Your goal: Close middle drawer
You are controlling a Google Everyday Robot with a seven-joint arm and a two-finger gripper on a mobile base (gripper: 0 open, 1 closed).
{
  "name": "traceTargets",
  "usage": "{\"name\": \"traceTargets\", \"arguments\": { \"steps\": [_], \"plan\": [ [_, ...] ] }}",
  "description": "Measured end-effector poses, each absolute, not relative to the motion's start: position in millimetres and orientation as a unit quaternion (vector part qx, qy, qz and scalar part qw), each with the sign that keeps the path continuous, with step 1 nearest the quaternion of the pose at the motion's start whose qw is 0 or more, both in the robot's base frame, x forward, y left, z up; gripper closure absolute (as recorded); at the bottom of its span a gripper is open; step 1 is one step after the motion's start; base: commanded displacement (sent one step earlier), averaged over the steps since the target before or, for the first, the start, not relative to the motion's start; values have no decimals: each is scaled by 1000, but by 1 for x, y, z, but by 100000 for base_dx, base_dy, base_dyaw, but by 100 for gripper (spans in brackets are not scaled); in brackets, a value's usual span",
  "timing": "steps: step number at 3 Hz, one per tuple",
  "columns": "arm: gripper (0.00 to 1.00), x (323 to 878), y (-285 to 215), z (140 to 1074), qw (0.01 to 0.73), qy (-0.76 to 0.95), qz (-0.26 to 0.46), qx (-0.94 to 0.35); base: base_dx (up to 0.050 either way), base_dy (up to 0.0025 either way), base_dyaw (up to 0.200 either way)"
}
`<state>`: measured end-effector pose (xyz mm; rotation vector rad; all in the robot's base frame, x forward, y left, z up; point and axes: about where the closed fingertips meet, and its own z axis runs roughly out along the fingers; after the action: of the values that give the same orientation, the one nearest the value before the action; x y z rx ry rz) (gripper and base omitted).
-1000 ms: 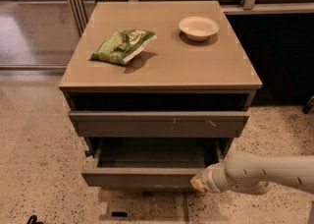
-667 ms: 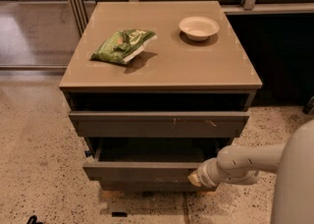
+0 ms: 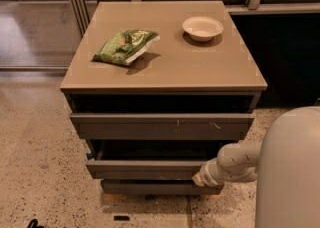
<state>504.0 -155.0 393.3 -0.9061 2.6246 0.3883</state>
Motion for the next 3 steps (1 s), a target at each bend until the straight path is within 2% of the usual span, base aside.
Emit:
{"name": "traceTargets", "arguments": {
  "steps": [2,3],
  "plan": [
    [100,486,-156,396,215,923,79,-308,0,0,0],
    [100,495,-168,402,257,922,33,-289,0,0,0]
  ]
}}
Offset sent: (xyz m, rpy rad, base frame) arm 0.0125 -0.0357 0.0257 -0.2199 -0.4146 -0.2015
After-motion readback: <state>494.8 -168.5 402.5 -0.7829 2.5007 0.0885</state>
